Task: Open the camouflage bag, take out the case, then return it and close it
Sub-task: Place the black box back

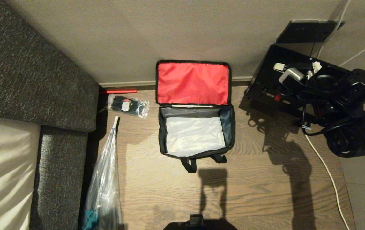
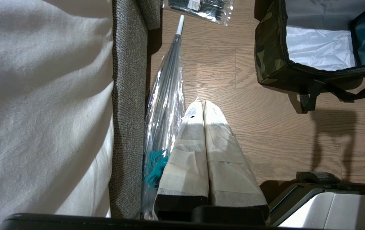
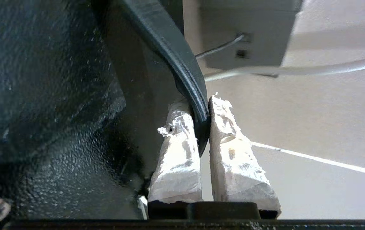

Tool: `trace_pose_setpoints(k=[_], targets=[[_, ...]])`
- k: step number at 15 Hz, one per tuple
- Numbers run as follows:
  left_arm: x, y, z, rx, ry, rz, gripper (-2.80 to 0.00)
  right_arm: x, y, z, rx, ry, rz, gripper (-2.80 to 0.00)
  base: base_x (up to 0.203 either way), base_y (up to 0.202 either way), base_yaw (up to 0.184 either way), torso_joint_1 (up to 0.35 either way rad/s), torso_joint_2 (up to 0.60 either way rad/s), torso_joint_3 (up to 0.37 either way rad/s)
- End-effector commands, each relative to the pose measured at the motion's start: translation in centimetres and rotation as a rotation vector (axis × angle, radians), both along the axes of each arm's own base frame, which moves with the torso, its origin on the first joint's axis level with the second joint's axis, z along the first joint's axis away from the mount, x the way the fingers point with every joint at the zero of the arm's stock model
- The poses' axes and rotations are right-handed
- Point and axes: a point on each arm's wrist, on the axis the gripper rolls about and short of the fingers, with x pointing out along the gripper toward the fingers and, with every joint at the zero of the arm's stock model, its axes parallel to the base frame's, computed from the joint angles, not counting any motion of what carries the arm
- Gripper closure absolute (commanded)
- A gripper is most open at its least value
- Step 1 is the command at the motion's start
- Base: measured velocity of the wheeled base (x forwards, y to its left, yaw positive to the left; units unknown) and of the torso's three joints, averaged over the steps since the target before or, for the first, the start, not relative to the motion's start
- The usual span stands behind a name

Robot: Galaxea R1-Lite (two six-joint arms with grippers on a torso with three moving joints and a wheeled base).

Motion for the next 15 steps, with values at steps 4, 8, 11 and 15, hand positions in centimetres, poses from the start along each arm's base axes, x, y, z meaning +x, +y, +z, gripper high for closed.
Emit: trace_pose_setpoints(k=[4, 8, 11, 15], targets=[[0.0, 0.0, -0.1, -0.001, 0.003, 0.001, 0.00, -2.4, 2.9, 1.3, 0.004, -0.024, 0.094, 0.00, 0.000, 0.000, 0.000, 0.000, 0.00, 0.000], [0.0, 0.0, -0.1, -0.001, 0.003, 0.001, 0.00, -3.3, 4.7, 1.4, 0.003, -0.020, 0.151, 0.00, 0.000, 0.000, 0.000, 0.000, 0.00, 0.000], [0.0, 0.0, -0.1, -0.001, 0.003, 0.001, 0.00, -4.0, 5.8, 1.8, 0.003, -0.031, 0.187, 0.00, 0.000, 0.000, 0.000, 0.000, 0.00, 0.000], [0.0, 0.0, -0.1, -0.001, 0.003, 0.001, 0.00, -4.9, 6.8, 2.2, -0.001, -0.019, 0.224, 0.00, 0.000, 0.000, 0.000, 0.000, 0.00, 0.000]])
